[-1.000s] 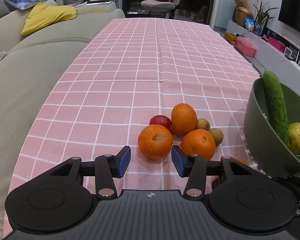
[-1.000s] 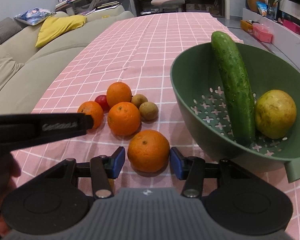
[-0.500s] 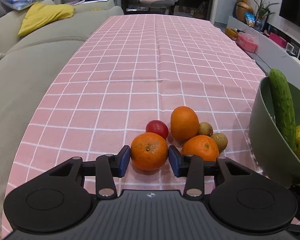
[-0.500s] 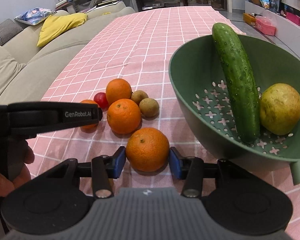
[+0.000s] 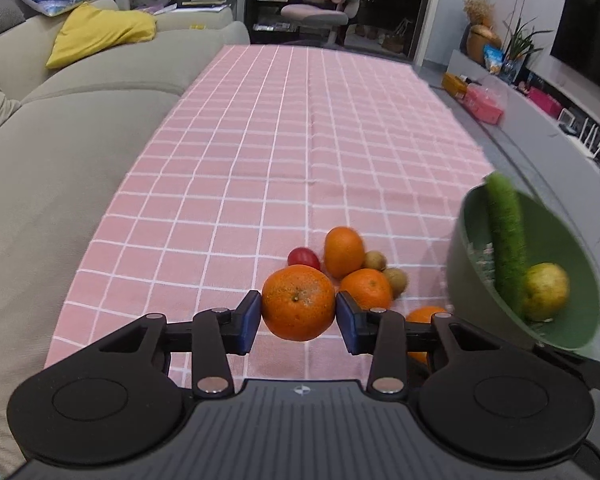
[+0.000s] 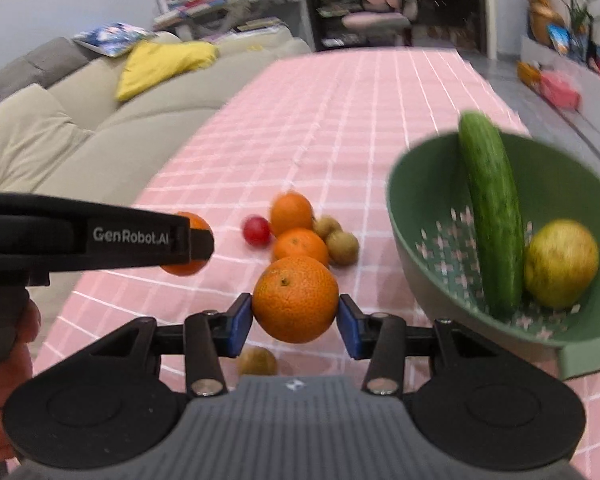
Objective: Organize fruits
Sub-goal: 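Carry both oranges into the colander and open both tools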
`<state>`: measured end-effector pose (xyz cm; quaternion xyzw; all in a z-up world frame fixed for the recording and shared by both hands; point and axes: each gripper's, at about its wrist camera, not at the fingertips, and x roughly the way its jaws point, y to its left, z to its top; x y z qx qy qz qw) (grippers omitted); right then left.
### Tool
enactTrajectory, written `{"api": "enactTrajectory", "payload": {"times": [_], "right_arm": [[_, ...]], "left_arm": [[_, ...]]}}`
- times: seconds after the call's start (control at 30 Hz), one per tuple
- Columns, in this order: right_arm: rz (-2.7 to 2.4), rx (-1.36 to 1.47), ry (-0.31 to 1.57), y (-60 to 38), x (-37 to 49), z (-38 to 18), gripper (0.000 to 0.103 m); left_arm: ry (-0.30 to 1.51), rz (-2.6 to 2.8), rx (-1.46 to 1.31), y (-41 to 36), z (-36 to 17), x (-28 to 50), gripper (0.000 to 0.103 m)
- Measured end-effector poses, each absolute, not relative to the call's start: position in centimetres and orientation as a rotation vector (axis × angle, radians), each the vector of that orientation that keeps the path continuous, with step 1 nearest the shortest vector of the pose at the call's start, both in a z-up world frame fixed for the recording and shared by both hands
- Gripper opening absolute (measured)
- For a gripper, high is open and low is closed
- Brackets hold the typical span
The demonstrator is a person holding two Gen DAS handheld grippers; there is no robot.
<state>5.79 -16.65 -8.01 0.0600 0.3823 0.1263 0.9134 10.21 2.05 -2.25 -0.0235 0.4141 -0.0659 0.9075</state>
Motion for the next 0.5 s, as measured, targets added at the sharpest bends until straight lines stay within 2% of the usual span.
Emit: {"api": "enactTrajectory", "payload": {"times": [0.3, 0.5], "right_arm": [[0.312, 0.040, 0.681, -19.7, 3.5, -3.0, 0.043], [0.265, -0.033, 0.659, -23.7, 3.0, -1.1, 0.043]], "left_arm": [[0.799, -0.253, -0.134, 0.2, 3.0, 9.0, 0.046], [0.813, -0.386, -0.193, -2.6, 3.8, 9.5, 0.046]]}}
